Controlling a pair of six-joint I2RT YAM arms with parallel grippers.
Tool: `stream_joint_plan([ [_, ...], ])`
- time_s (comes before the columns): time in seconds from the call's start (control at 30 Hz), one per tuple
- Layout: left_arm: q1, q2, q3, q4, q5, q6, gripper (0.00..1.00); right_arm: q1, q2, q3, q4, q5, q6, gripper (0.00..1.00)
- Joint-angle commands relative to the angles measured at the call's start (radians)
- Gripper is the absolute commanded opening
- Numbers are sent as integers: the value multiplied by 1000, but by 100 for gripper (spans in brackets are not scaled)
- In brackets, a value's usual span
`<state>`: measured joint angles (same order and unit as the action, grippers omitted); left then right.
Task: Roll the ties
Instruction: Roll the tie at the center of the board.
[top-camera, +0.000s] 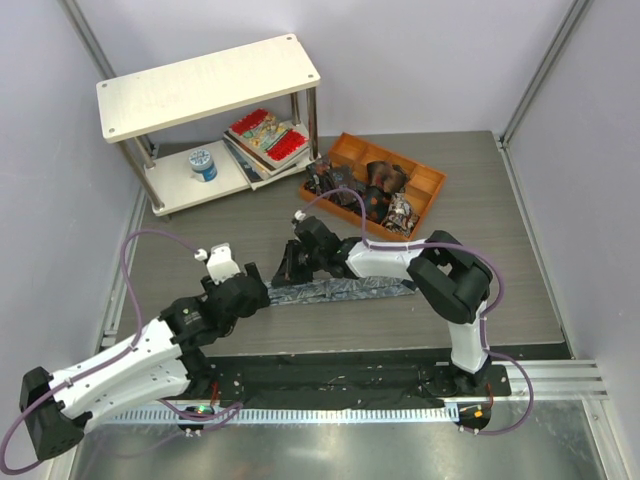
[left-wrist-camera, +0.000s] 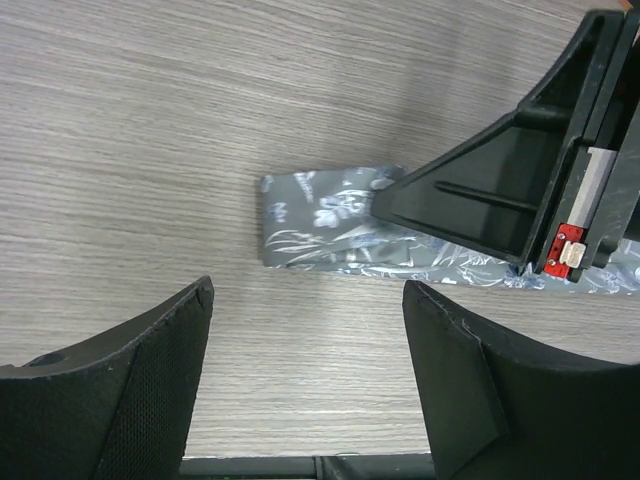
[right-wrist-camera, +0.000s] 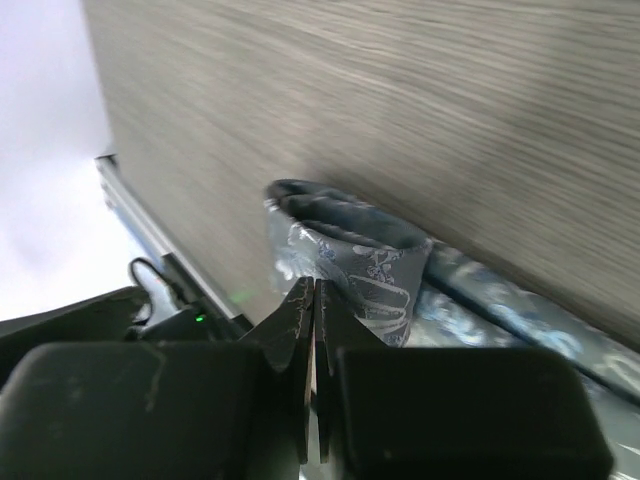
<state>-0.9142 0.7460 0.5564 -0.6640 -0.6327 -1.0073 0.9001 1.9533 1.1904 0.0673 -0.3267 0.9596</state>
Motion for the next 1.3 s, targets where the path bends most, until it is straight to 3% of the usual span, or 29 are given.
stream_joint_plan([
  [0.0, 6, -23, -16, -2, -39, -25, 77, 0, -11, -29, -52, 67, -39, 6],
  [0.37, 98, 32, -59, 113, 34, 9, 80, 0, -53, -155, 12, 63, 18, 5],
  [0.6, 219, 108, -108, 256, 201, 35, 69, 2, -65, -166, 16, 68, 24, 5],
  [1.27, 229, 305, -208, 475, 314, -1, 57, 2, -65, -167, 14, 67, 25, 4],
])
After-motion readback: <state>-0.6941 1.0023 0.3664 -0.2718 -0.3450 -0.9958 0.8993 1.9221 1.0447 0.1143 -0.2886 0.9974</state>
